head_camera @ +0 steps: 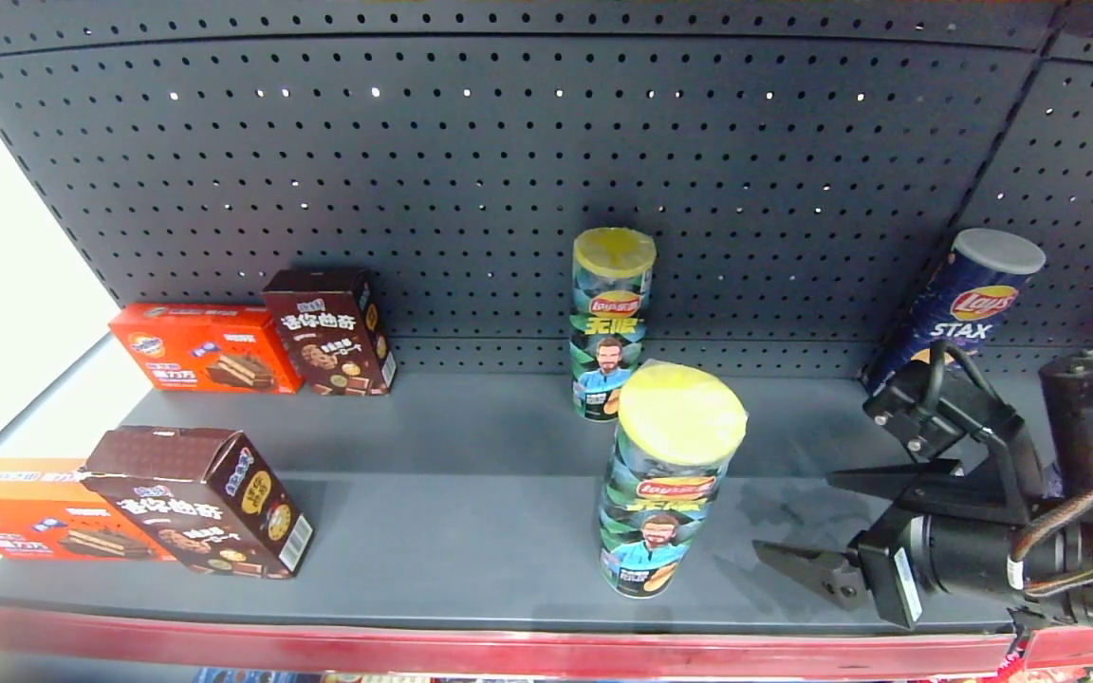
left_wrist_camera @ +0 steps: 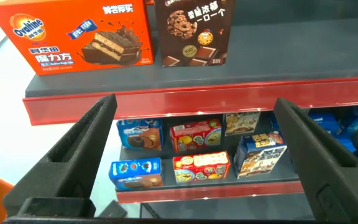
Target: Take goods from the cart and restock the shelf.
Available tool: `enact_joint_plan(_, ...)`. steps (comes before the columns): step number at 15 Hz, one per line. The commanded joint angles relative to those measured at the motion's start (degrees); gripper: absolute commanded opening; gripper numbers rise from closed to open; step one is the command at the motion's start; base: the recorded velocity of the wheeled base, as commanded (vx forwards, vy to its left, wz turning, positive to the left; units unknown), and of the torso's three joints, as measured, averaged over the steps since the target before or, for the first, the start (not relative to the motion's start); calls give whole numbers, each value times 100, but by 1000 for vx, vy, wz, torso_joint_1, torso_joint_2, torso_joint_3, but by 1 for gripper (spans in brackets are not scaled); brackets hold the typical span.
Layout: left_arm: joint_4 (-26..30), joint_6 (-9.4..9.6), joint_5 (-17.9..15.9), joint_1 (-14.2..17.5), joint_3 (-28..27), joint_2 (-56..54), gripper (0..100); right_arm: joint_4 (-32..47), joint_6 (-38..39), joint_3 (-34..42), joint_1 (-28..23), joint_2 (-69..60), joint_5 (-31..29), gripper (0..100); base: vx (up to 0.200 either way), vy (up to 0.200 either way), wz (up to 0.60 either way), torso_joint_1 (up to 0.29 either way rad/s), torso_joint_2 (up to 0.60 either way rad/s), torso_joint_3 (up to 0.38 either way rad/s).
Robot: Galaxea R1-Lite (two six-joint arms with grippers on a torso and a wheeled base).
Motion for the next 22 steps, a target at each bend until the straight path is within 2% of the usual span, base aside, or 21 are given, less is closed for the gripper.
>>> enact_joint_plan(1,-1,6,-2,9,1,7,100,-2,-3,-152,-2,312,-4,100,0,0,0,0,0,0)
enact_joint_plan(7,-1,-2,-2,9,1,7,100,-2,-21,-680,34,927,-4,100,0,0,0,0,0,0)
enact_joint_plan(22,8,-2,-2,9,1,7,100,-10,-65,-917,157,1111,-40,100,0,0,0,0,0,0)
